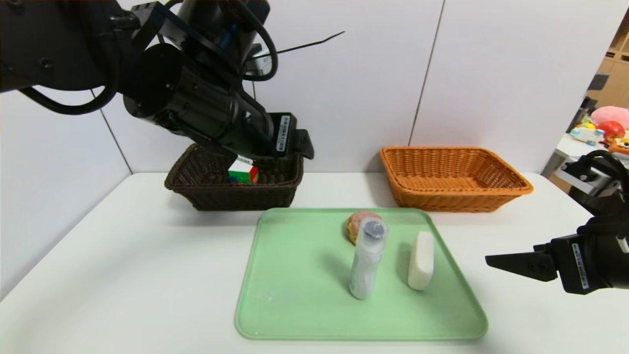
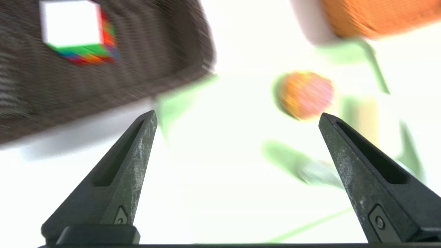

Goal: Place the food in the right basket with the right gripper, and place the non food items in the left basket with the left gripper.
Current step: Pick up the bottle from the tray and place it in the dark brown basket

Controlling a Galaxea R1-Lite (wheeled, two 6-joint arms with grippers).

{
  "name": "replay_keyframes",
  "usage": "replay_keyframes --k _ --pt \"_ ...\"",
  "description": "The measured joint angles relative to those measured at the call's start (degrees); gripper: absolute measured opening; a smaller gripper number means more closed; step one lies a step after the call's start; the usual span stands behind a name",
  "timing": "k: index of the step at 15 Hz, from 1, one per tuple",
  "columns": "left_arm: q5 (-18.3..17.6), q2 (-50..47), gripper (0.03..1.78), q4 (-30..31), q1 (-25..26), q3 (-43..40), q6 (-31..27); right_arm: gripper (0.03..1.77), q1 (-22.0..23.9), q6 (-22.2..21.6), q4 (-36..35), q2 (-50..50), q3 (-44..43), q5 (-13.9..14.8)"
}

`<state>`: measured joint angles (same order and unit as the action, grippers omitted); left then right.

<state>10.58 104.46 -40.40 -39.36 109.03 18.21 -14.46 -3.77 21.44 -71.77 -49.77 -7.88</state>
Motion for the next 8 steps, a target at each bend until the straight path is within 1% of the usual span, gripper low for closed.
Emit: replay_keyframes --k 2,6,8 --pt "0.02 -2.43 1.67 -0.04 -3.55 -3.96 1.85 1.7 0.02 0.07 0.0 0.6 0.38 0.02" --pt "-0.48 -7.46 1.68 0.3 -7.22 -13.03 1.9 1.7 0.22 0.16 -0.04 1.27 1.01 0.0" --pt "-0.35 -10.03 1.69 1.38 -9.25 -19.54 1.88 1.7 0.29 0.22 -0.04 1.45 1.49 -0.04"
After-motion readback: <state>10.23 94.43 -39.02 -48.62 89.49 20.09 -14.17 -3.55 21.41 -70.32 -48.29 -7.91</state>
